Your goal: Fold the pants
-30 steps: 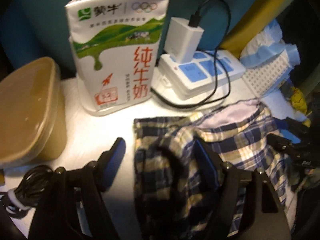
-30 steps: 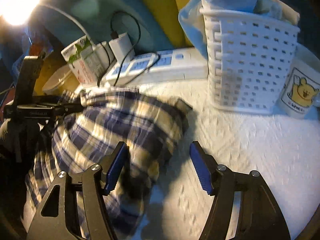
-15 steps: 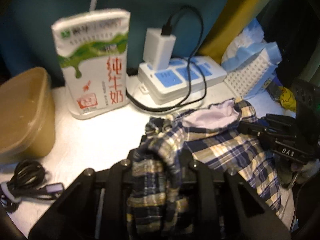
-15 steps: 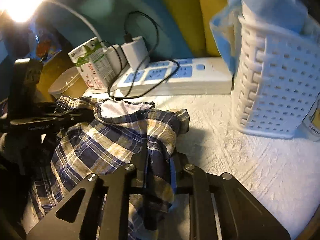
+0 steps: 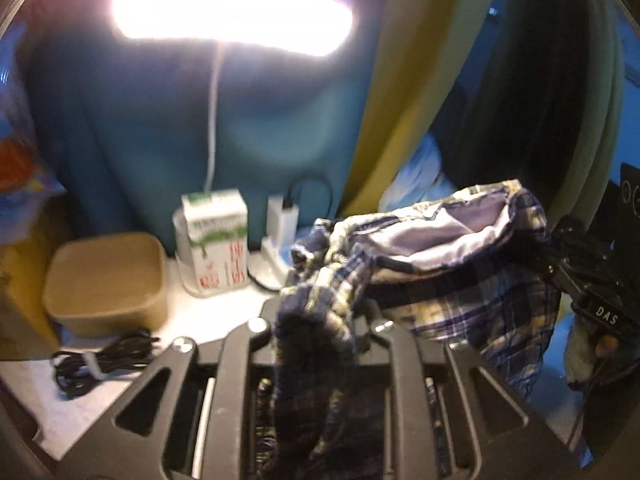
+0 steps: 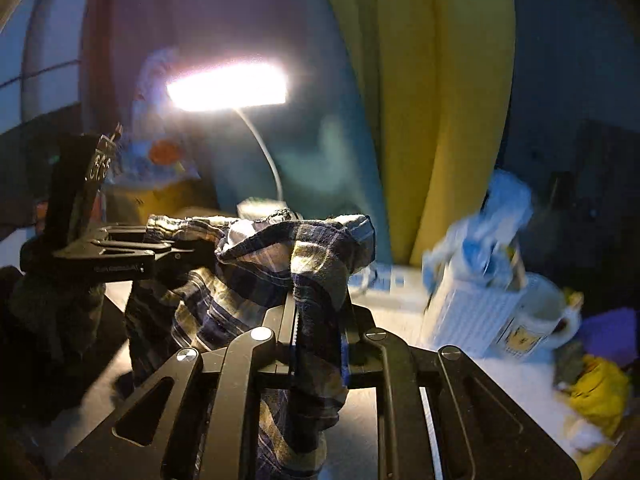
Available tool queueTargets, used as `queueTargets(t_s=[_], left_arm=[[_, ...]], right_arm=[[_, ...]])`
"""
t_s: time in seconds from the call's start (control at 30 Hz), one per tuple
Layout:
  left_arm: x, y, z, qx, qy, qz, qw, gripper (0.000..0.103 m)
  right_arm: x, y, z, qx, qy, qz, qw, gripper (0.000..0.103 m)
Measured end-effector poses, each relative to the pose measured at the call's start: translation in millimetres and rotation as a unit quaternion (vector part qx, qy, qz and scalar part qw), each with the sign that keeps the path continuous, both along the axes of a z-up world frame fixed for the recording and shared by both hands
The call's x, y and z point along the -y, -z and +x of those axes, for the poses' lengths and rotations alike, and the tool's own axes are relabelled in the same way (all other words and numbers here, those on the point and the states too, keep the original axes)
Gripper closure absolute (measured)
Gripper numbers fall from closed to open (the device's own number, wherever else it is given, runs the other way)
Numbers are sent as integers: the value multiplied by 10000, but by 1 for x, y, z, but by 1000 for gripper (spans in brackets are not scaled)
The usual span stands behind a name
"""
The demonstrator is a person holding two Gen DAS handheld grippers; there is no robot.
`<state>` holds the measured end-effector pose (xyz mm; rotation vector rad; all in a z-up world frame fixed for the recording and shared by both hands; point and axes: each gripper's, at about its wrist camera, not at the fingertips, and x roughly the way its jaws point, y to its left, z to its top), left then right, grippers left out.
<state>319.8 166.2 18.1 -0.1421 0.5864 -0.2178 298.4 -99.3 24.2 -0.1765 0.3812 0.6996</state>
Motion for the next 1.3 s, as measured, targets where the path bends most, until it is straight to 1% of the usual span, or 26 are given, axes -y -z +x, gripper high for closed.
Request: queueTargets(t_s=[0.13,0.3,0.5,0.57,0.67,0.73,0.8,0.87,0.9,0.97,1.0,1.07,1.1,1.13,1.17,1.2,1.23,1.27,1.3], left_arm=[[1,-37,-40,501,-97,22,9987,84],[-10,-78,-104,1085,-266,-37,9937,84],[-19,-112,-176,1606,-534,60,9856,84],[-30,-125,-210,1715,-649,121,9830,84],[-39,-134,-248,1782,-796,272,9804,84],[-44,-139,-275,1761,-948,418,9789,84],[-48,-140,-291,1675,-1059,537,9787,84],[-57,-133,-302,1549,-1186,609,9789,83],[-60,-130,-304,1465,-1230,618,9796,82],[-74,-109,-295,1158,-1339,592,9824,81],[-81,-98,-288,990,-1360,557,9842,80],[-102,-62,-262,528,-1403,373,9880,80],[-117,-37,-241,172,-1415,226,9895,80],[-131,-9,-218,-221,-1437,117,9893,77],[-143,19,-196,-597,-1476,37,9872,69],[-151,38,-183,-824,-1571,32,9841,64],[-154,53,-177,-935,-1695,121,9810,62],[-159,67,-169,-1012,-1843,284,9772,61],[-163,74,-166,-1077,-1920,314,9750,61]], right_arm=[[-3,-34,-42,556,-95,5,9984,87],[-9,-75,-98,1143,-333,88,9928,87],[-18,-105,-167,1687,-680,176,9832,87],[-22,-110,-184,1777,-810,203,9805,87],[-27,-116,-212,1847,-1029,296,9769,87],[-33,-116,-223,1766,-1186,353,9765,87],[-43,-114,-226,1621,-1293,405,9774,87],[-52,-109,-226,1447,-1366,442,9790,87],[-59,-102,-219,1253,-1407,467,9810,87],[-71,-85,-204,833,-1468,511,9843,87],[-83,-71,-191,603,-1469,456,9863,87],[-107,-43,-170,241,-1424,212,9893,87],[-125,-20,-148,-45,-1348,-10,9909,87],[-134,-4,-138,-171,-1284,-155,9915,86],[-148,20,-117,-347,-1166,-342,9920,85],[-157,43,-98,-462,-1019,-530,9923,84],[-163,58,-85,-569,-948,-711,9913,76],[-165,71,-74,-715,-839,-853,9902,63],[-163,80,-66,-830,-726,-867,9901,54]])
